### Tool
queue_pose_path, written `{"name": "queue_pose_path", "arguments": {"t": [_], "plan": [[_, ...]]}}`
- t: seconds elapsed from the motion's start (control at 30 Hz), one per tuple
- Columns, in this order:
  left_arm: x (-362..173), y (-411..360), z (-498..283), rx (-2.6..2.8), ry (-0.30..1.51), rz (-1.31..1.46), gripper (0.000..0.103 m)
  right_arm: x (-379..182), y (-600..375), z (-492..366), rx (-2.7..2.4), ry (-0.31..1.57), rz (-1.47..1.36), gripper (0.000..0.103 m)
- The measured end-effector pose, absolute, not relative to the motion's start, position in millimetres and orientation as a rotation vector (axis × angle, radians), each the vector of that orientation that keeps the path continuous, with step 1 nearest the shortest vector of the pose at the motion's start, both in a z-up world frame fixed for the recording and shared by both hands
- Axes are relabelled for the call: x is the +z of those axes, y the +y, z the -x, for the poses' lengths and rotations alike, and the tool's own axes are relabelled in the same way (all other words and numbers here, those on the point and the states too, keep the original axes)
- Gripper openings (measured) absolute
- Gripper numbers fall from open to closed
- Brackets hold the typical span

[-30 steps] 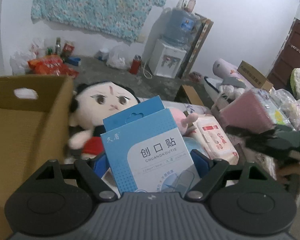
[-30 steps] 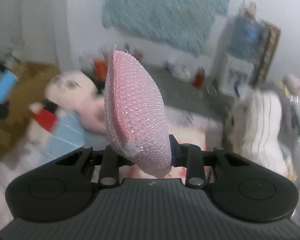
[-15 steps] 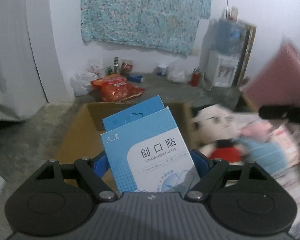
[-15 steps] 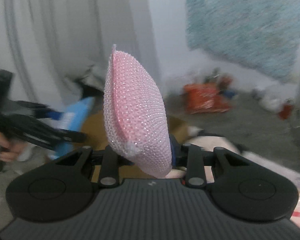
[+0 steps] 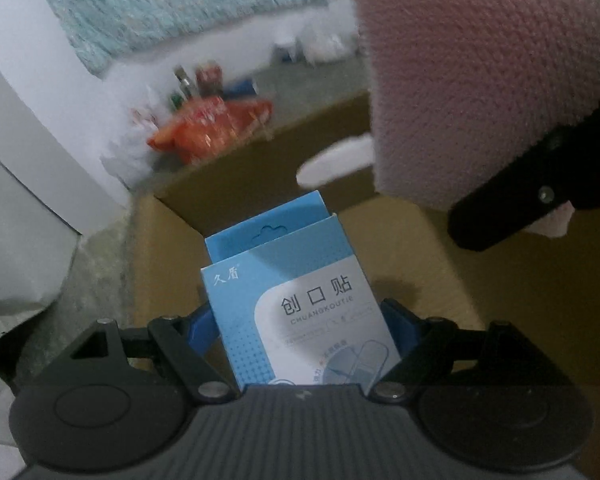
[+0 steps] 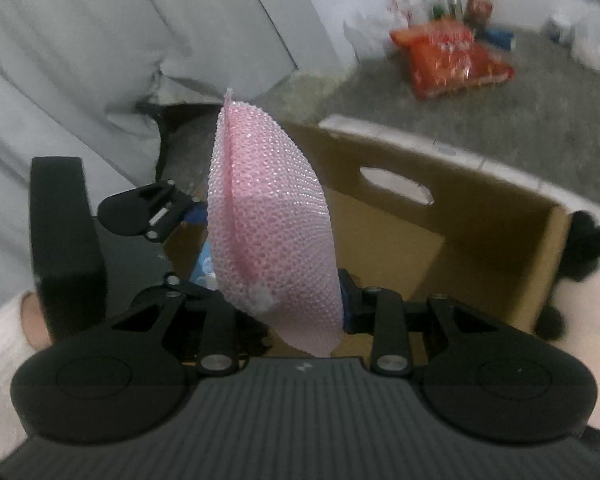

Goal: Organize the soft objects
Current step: 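Carry the bandage box and pink pad with both grippers into the cardboard box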

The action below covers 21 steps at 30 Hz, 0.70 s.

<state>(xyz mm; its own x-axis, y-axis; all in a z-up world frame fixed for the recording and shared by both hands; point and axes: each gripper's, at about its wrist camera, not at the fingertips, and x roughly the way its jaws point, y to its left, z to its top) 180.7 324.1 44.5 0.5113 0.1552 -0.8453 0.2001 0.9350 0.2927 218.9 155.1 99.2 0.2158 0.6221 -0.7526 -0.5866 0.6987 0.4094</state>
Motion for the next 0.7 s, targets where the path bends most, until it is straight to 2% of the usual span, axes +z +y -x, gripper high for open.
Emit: {"name": "queue_pose_path", "arguments": {"t": [0.17,0.3,0.4,0.43,0.5,0.57,0.63,0.7], "plan": [[21,333,-197,0.001,1.043,-0.427,0.086,75,179,-222,0.794,1.111,-0.016,0.029],[21,328,-189,0.017,1.013,-0.477,0.099,52,184,-235,0.778,1.143,-0.011,0.029],[28,331,-172,-0.008,1.004,-0.466,0.098,47,182,-240,0.766,1.161,-0.018,0.030],[30,332,-167,-0.008,1.005,-0.460,0.095,46,179,-240,0.763,1.167,-0.018,0.030],[25,333,-161,-0.038,1.024,-0.434,0.074,40,179,-249,0.757,1.180,-0.019,0.030],[19,330,-158,0.009,1.013,-0.482,0.065,33,180,-252,0.745,1.193,-0.020,0.030],[18,330,-158,0.037,0.990,-0.488,0.063,24,182,-257,0.742,1.212,-0.032,0.030],[20,333,-159,0.106,0.971,-0.476,0.039,18,186,-260,0.734,1.214,-0.028,0.030]]}}
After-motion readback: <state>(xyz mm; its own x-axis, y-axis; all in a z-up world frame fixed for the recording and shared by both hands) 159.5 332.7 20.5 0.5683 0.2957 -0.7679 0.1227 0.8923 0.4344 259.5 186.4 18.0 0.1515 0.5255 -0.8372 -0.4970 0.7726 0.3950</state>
